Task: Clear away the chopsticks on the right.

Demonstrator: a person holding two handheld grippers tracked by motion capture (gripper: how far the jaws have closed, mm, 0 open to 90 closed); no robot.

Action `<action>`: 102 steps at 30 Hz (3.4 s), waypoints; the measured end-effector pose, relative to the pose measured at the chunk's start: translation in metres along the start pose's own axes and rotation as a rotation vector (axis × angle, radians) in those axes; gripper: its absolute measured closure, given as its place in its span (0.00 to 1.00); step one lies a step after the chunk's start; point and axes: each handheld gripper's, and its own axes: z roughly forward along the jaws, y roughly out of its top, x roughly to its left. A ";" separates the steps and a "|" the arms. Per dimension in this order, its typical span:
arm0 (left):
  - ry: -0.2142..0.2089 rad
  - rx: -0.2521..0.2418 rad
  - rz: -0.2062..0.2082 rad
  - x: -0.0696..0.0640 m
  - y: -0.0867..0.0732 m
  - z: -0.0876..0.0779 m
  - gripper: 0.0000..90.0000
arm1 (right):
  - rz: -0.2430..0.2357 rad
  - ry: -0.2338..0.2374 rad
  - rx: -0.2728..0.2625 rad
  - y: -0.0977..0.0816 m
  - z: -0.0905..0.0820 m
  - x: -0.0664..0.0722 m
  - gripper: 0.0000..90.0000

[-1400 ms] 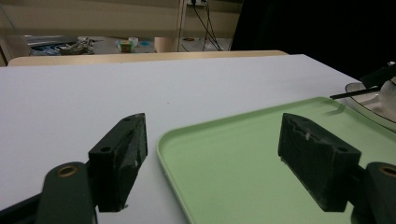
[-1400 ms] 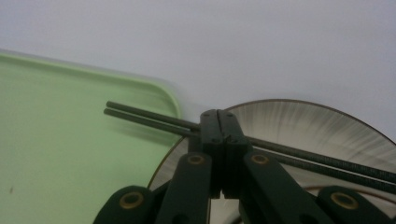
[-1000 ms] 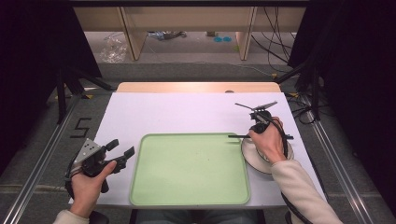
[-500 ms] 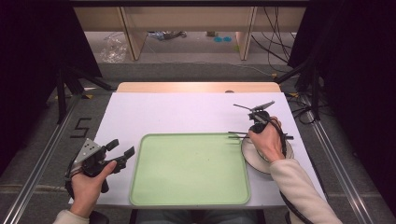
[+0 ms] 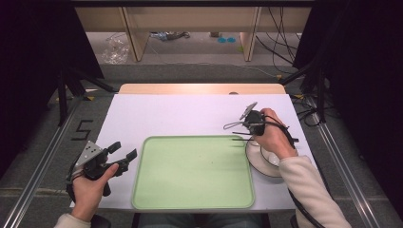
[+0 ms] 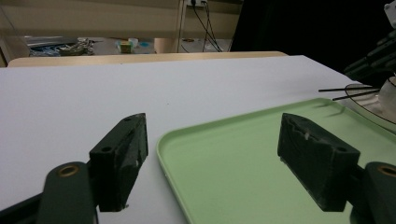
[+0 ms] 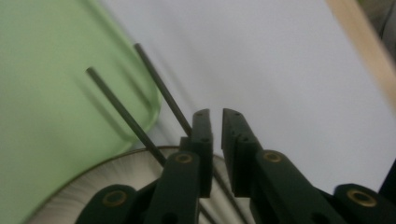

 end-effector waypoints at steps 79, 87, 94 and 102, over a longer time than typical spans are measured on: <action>0.002 -0.001 0.005 0.000 0.000 -0.001 0.27 | 0.193 -0.067 -0.666 0.026 -0.085 -0.024 0.98; 0.001 -0.003 0.004 0.000 0.001 -0.001 0.27 | 0.386 0.025 -0.739 0.026 -0.096 -0.025 0.98; 0.001 -0.003 0.005 0.000 0.001 -0.001 0.27 | 0.530 0.124 -0.742 0.028 -0.102 -0.020 0.98; 0.000 -0.003 0.004 0.000 0.001 -0.002 0.27 | 0.752 0.265 -0.550 0.036 -0.100 -0.008 0.98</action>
